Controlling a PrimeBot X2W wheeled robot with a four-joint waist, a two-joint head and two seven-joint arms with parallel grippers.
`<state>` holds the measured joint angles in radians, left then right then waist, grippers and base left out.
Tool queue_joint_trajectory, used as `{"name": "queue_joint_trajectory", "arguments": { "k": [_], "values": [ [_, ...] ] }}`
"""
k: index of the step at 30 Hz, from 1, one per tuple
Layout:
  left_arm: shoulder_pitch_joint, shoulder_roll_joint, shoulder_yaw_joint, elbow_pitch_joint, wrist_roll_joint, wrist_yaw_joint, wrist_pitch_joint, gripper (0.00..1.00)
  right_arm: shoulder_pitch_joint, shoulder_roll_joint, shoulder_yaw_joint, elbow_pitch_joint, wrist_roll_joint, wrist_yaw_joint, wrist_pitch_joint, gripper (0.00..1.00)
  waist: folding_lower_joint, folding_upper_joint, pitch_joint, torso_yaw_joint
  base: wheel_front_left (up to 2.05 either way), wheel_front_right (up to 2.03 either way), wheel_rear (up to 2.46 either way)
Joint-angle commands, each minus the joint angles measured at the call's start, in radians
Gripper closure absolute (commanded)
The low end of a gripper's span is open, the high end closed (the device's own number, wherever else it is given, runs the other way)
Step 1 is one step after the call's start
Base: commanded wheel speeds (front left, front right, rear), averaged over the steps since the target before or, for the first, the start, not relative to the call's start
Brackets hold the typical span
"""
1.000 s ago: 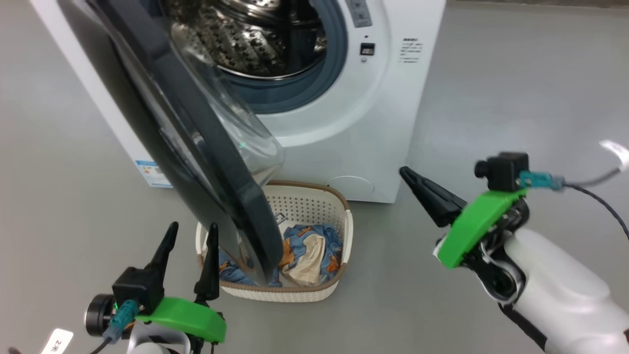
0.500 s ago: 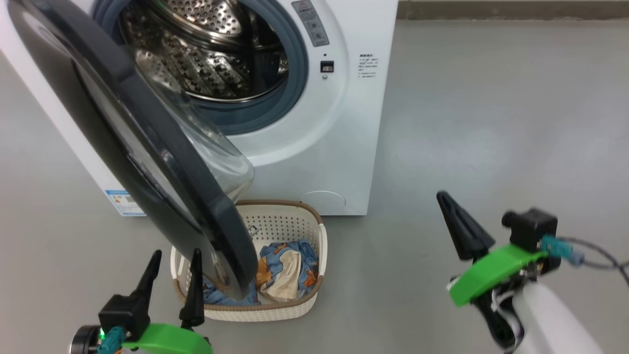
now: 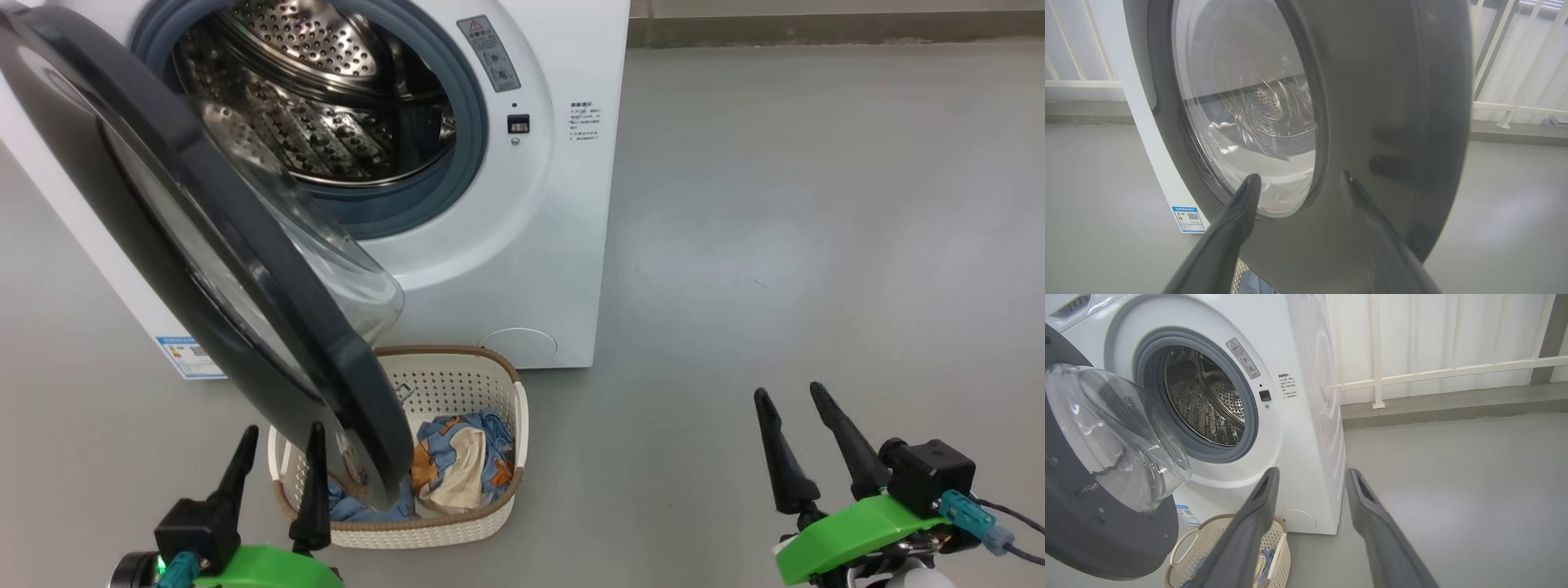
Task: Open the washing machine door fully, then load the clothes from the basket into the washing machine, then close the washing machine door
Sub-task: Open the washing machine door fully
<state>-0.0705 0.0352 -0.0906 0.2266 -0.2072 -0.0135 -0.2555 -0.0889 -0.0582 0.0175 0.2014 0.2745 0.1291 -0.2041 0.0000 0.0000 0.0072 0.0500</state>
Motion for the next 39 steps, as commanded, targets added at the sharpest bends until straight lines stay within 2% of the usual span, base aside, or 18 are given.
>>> {"name": "queue_joint_trajectory", "arguments": {
  "k": [1, 39],
  "values": [
    [-0.012, 0.015, 0.033, -0.022, 0.009, -0.003, -0.006, 0.0, -0.004, 0.006, 0.017, -0.036, -0.023, 0.002, -0.004, 0.0, 0.0, 0.0, -0.001, -0.001, 0.0, 0.0, 0.0],
    [-0.003, 0.015, 0.022, -0.009, 0.007, -0.005, -0.006, 0.0, 0.003, 0.008, 0.009, -0.015, 0.008, 0.002, -0.017, 0.0, 0.0, 0.0, -0.011, 0.003, 0.0, 0.0, 0.0]
  ]
}}
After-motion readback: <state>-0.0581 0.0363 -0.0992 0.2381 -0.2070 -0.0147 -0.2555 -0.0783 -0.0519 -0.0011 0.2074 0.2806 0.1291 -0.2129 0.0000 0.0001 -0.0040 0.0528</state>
